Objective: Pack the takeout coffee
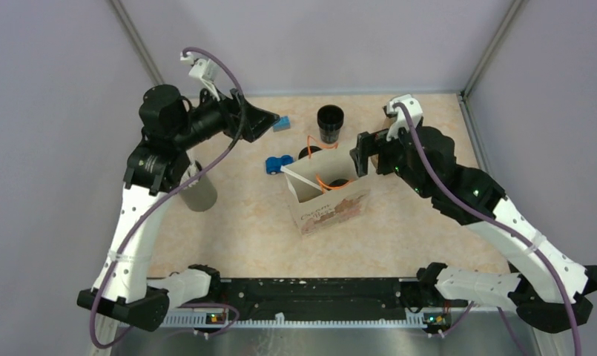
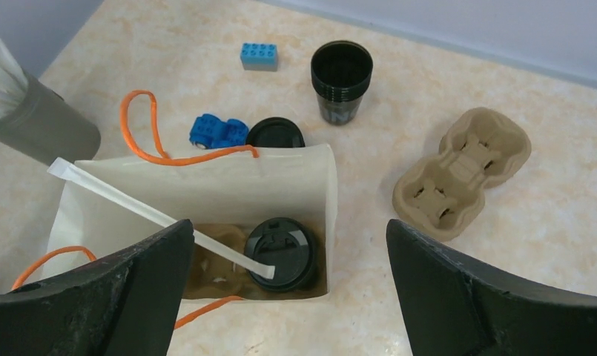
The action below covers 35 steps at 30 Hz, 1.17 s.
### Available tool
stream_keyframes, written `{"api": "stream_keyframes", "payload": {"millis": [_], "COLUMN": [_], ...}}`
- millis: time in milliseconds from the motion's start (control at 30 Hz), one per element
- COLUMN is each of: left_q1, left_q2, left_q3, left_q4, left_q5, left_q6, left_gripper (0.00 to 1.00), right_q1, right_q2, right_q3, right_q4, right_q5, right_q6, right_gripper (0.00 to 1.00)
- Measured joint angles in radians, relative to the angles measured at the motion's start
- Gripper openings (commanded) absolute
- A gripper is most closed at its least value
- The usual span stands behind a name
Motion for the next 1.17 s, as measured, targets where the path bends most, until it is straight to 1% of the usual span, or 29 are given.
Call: {"api": "stream_keyframes", "payload": {"millis": [200,400,467,567,700,833,1033,1167], "left_q1": [0.000,0.000,0.000,0.000,0.000,0.000,0.000,0.000], "left_q2": [-0.098,-0.233,-0.272,-0.317,-0.362,-0.373,-0.373,-0.382], "left_q3": [0.019,-0.030,-0.053,-0.077,-0.146,-0.212,-0.223,-0.223], "left_q4": [-0.114,-0.175,-0.199,-0.225,-0.227,-0.228,-0.230,-0.230], "left_q5": [-0.133,-0.202,-0.213,-0.223,-0.224,-0.222,-0.223,-0.223], "left_q6": [0.092,0.117,0.117,0.114,0.085,0.051,0.047,0.047], "left_gripper": [0.99,0.99,0.99,0.99,0.99,0.99,0.99,0.99], "right_q1": [0.000,0.000,0.000,0.000,0.000,0.000,0.000,0.000], "right_q2": [0.093,0.109,0.093,0.045,-0.056,-0.126,-0.148,-0.143], "right_q3": [0.164,0.366,0.386,0.372,0.283,0.217,0.154,0.149], "right_q4": [-0.153,-0.289,-0.314,-0.358,-0.374,-0.385,-0.372,-0.367], "right_q5": [0.003,0.020,0.030,0.031,0.031,0.031,0.031,0.031], "right_q6": [0.109,0.249,0.288,0.337,0.377,0.411,0.433,0.432], "right_gripper": [0.99,0.99,0.99,0.99,0.99,0.99,0.99,0.99]}}
